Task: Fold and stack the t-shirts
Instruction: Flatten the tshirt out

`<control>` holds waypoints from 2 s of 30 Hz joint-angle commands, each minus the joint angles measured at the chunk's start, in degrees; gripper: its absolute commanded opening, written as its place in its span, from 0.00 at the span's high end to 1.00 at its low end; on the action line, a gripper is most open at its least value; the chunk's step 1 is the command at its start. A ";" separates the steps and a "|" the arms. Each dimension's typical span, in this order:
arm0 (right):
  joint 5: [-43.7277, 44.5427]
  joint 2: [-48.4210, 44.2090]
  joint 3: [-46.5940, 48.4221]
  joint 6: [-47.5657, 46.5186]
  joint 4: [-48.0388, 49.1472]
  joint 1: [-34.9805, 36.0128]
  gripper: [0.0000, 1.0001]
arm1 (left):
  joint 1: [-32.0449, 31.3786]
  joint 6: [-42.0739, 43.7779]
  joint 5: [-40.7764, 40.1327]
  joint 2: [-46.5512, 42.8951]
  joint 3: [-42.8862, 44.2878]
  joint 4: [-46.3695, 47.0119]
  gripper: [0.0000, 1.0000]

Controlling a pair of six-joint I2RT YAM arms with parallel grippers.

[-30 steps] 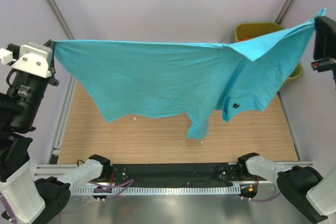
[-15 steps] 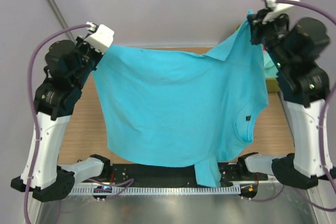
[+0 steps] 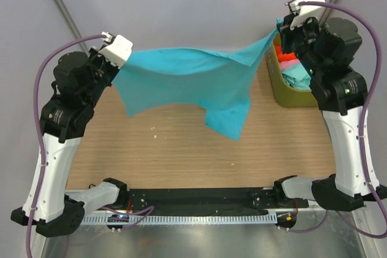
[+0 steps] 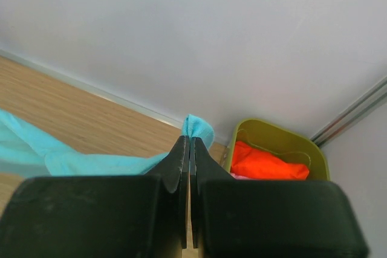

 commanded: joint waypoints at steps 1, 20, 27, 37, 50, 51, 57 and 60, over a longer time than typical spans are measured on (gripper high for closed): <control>-0.61 -5.91 2.32 0.38 0.53 -0.36 0.99 | 0.36 -1.00 1.96 -4.49 1.71 -0.22 1.00; -1.49 -12.68 18.85 -1.11 -14.52 -0.45 0.99 | 3.35 -3.37 6.97 -10.48 15.60 -8.67 1.00; -6.32 -10.05 15.25 -1.38 -11.61 -0.45 0.99 | 3.35 -1.79 5.83 -8.81 10.43 -6.49 1.00; -11.07 -7.26 -14.70 -4.81 3.41 -0.36 0.99 | 3.35 -0.03 4.68 -7.85 -17.16 5.82 1.00; -10.38 19.55 -19.57 -5.34 15.90 -0.36 0.99 | 6.77 -0.65 8.72 12.78 -33.37 25.24 1.00; -9.94 21.92 -18.43 -4.99 16.25 -0.45 0.99 | 7.39 -0.91 8.73 14.81 -32.57 25.86 1.00; -4.14 39.94 -3.86 -4.54 15.47 -0.45 0.99 | 11.78 -3.02 8.64 31.42 -22.21 27.19 1.00; -2.46 48.46 5.72 -4.28 14.15 -0.36 0.99 | 13.19 -3.02 9.16 37.23 -17.55 27.19 1.00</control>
